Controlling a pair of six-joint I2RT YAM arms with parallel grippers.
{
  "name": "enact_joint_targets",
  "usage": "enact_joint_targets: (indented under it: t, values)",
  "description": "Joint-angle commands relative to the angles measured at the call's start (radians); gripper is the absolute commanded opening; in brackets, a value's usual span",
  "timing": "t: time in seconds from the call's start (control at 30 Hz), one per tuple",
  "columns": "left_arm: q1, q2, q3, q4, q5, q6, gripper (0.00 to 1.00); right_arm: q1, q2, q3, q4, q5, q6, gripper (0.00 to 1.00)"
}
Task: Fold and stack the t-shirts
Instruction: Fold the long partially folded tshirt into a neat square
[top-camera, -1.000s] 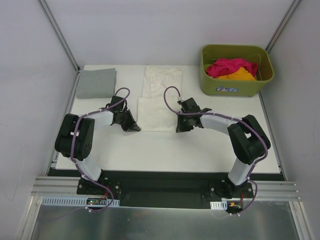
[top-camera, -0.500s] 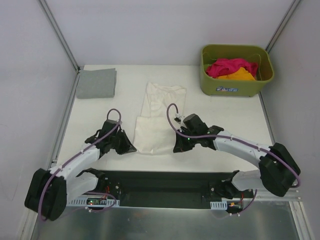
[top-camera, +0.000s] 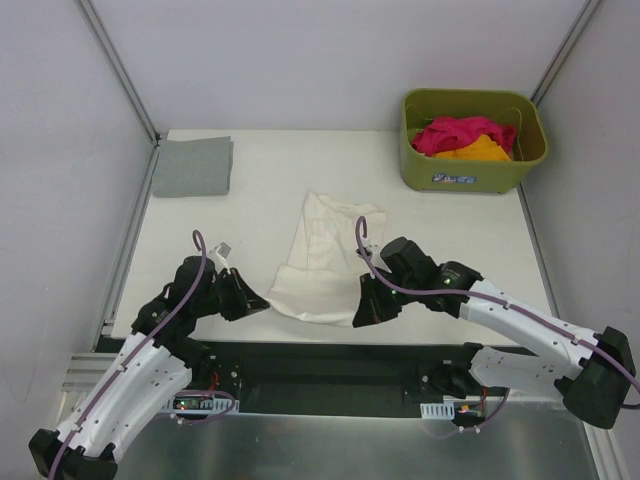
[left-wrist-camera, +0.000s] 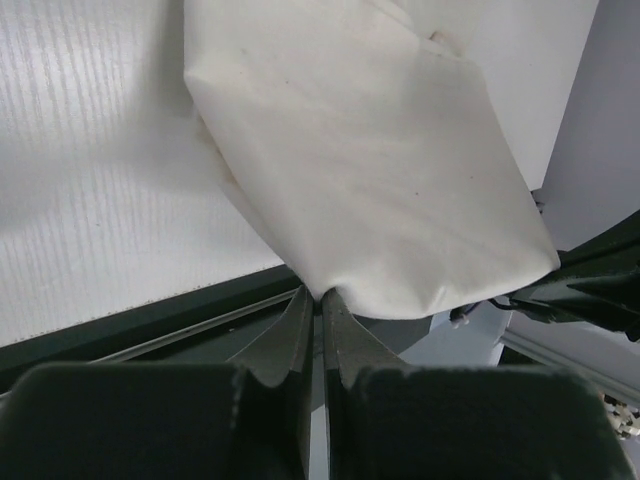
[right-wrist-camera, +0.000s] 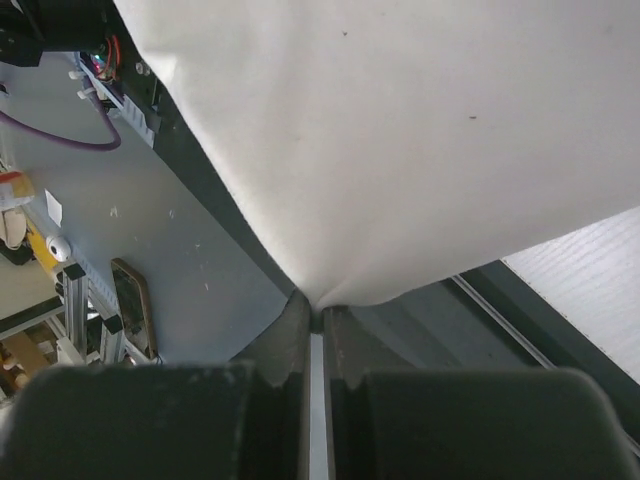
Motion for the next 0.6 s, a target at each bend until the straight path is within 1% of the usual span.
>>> enact_joint_targets:
  t: [0.0, 0.03, 0.13, 0.27, 0.37, 0.4, 0.43, 0.57]
  values:
    - [-0.006, -0.020, 0.095, -0.049, -0.017, 0.005, 0.00, -0.010, -0.004, 0.131, -0.140, 0.029, -0.063, 0.01]
    - [-0.006, -0.018, 0.111, -0.050, -0.081, 0.016, 0.00, -0.023, 0.014, 0.161, -0.154, 0.049, -0.079, 0.01]
    - [-0.006, 0.035, 0.175, -0.041, -0.149, 0.047, 0.00, -0.081, 0.041, 0.198, -0.169, 0.042, -0.122, 0.00]
    - [-0.006, 0.129, 0.229, 0.011, -0.255, 0.076, 0.00, -0.147, 0.086, 0.301, -0.174, 0.071, -0.204, 0.01]
    - [-0.006, 0.224, 0.278, 0.097, -0.269, 0.102, 0.00, -0.214, 0.126, 0.379, -0.160, 0.098, -0.234, 0.01]
    - [-0.006, 0.277, 0.295, 0.114, -0.269, 0.111, 0.00, -0.240, 0.155, 0.396, -0.139, 0.102, -0.237, 0.01]
    - [-0.004, 0.305, 0.331, 0.134, -0.278, 0.125, 0.00, -0.250, 0.169, 0.413, -0.128, 0.096, -0.243, 0.01]
    - [-0.003, 0.431, 0.430, 0.142, -0.345, 0.173, 0.00, -0.297, 0.246, 0.499, -0.108, 0.123, -0.280, 0.01]
